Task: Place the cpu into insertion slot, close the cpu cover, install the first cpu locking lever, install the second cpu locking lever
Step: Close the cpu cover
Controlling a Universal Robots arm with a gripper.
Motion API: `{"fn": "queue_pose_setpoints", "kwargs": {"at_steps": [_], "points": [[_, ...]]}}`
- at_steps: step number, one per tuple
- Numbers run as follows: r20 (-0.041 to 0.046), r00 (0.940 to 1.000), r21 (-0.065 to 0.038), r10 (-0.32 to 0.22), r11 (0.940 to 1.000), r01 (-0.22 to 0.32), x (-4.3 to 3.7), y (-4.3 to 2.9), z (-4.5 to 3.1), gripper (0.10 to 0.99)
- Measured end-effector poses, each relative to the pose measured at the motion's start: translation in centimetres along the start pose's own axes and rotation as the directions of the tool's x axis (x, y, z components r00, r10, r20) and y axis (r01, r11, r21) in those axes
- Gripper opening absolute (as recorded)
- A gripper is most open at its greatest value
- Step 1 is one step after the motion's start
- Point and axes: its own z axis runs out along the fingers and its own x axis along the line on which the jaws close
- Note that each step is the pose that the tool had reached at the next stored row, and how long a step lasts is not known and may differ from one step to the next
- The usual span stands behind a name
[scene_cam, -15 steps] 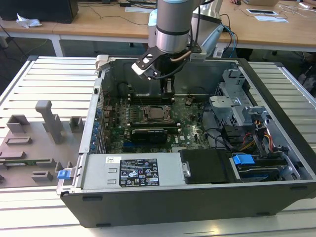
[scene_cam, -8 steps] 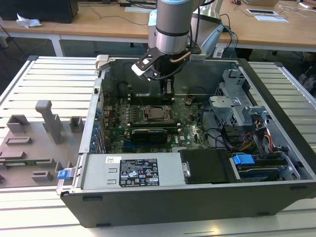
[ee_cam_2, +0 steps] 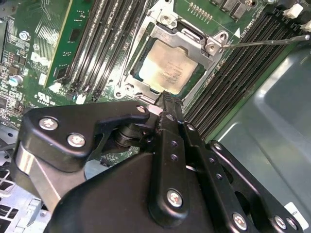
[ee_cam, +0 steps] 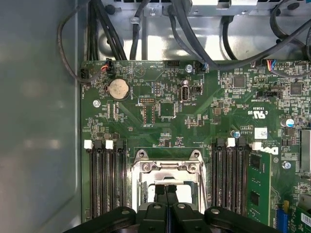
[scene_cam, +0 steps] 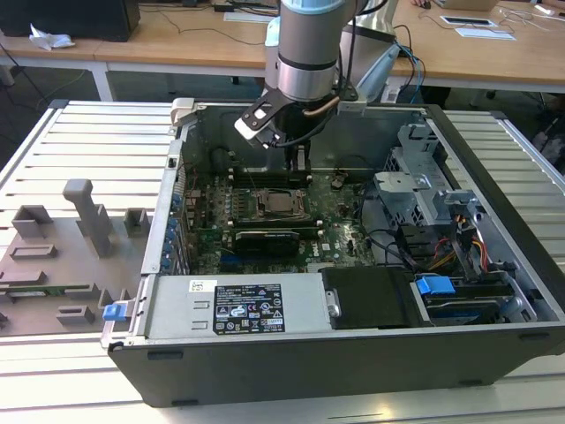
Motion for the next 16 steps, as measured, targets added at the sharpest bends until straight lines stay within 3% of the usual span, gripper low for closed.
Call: {"fn": "queue_pose_setpoints", "kwargs": {"at_steps": [3, 16], "points": [[0.0000, 1.0000, 0.000, 0.000, 1.0000, 0.000, -0.01, -0.75, 0.42, 0.106], [0.0000, 1.0000, 0.000, 0.000, 1.0000, 0.000, -0.02, -2.17, 0.91, 0.106]]}}
